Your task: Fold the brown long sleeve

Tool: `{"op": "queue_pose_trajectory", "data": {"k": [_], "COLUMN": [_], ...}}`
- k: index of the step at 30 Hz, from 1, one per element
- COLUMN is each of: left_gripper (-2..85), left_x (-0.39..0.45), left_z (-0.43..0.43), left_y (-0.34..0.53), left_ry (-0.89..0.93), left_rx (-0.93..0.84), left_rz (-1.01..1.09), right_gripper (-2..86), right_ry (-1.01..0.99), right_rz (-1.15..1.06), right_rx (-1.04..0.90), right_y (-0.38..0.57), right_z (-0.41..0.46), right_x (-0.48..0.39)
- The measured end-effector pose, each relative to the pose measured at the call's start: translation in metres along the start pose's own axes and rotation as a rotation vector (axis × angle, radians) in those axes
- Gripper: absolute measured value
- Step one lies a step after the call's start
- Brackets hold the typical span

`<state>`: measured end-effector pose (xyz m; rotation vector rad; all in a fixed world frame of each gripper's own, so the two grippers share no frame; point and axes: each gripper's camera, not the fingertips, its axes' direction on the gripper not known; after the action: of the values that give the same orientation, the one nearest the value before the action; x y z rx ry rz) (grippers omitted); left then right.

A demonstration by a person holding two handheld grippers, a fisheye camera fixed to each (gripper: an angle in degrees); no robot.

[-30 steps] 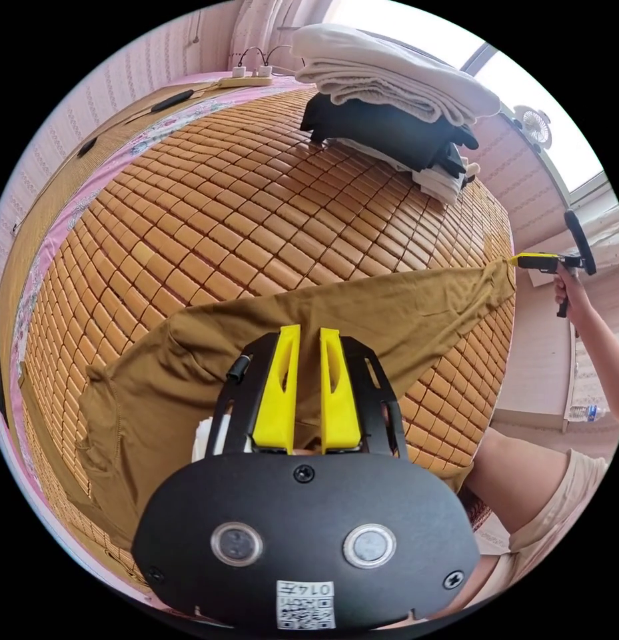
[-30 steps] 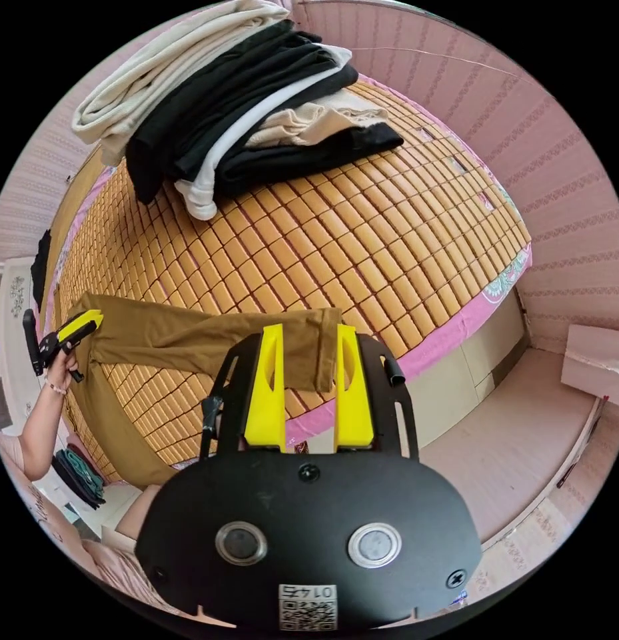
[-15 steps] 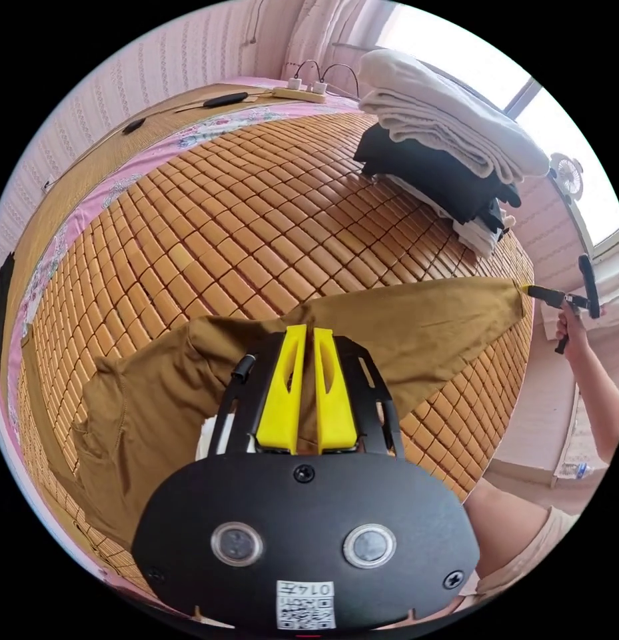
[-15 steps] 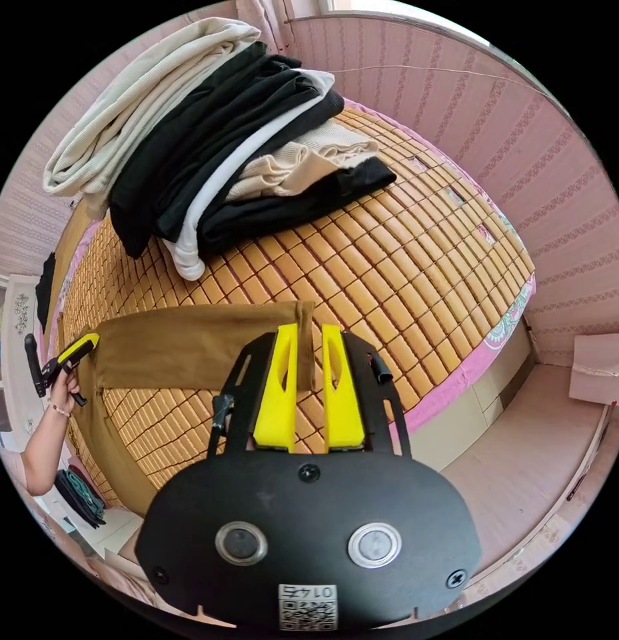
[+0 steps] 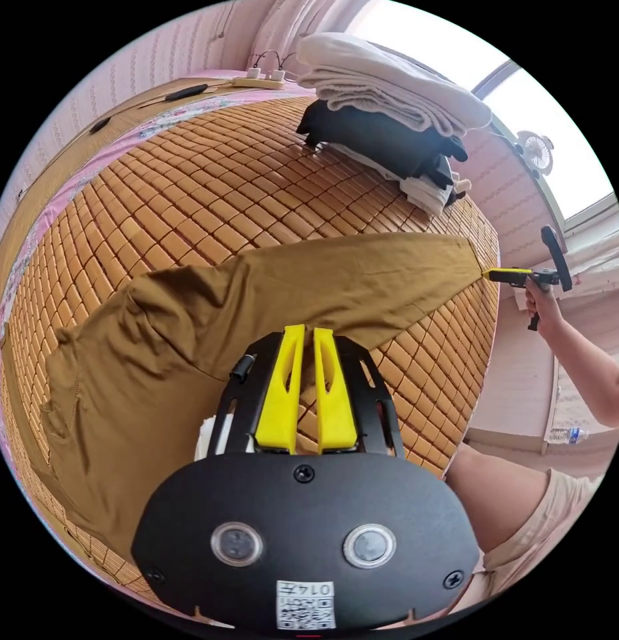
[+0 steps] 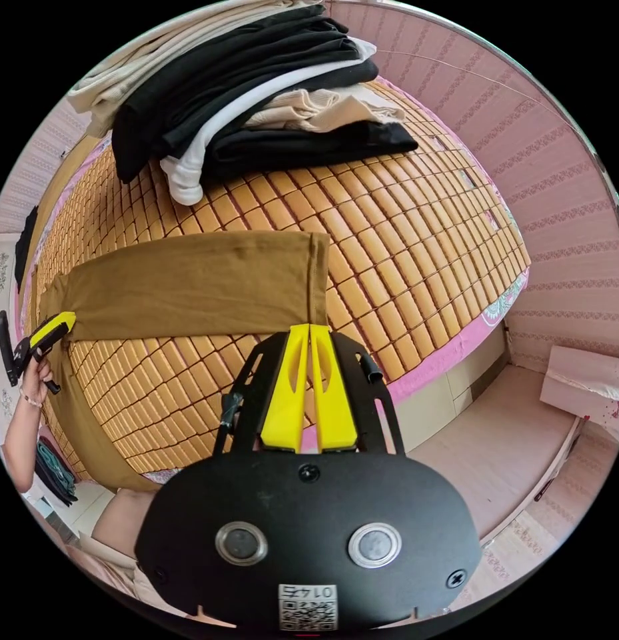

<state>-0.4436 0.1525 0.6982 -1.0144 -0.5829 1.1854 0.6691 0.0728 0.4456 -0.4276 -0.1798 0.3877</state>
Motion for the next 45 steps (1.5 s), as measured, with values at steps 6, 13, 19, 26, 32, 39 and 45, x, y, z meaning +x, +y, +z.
{"op": "queue_pose_trajectory", "data": {"k": [6,13,19,26,32,39,45], "left_gripper": [3.8,3.9,3.9,2.8,2.1,2.7,2.6], "left_x": [-0.030,-0.052,-0.067,-0.073,-0.073,-0.071,-0.080], "left_z": [-0.060,-0.097,-0.112,-0.099,-0.105,-0.153,-0.162], "left_y": [0.054,0.207,0.300,0.354,0.390,0.445,0.510], "left_ry": [0.000,-0.083,-0.137,-0.137,-0.097,-0.153,-0.253], "left_rx": [0.131,-0.013,-0.058,-0.052,0.022,0.176,0.203], "left_rz": [-0.146,-0.350,-0.537,-0.603,-0.653,-0.778,-0.896], "right_gripper": [0.1,5.9,7.0,0.4,1.2,4.5,5.0], "right_ry": [0.010,-0.276,-0.271,-0.200,-0.186,-0.122,-0.198], "right_rz": [-0.143,-0.691,-0.711,-0.695,-0.701,-0.745,-1.060], "right_rx": [0.049,-0.105,-0.090,-0.083,-0.120,-0.106,0.122], "right_y": [0.005,0.071,0.069,0.050,0.037,0.005,-0.054], "right_z": [-0.008,0.040,0.094,0.138,0.181,0.190,0.176], "right_x": [-0.061,-0.265,-0.341,-0.349,-0.359,-0.386,-0.527]}}
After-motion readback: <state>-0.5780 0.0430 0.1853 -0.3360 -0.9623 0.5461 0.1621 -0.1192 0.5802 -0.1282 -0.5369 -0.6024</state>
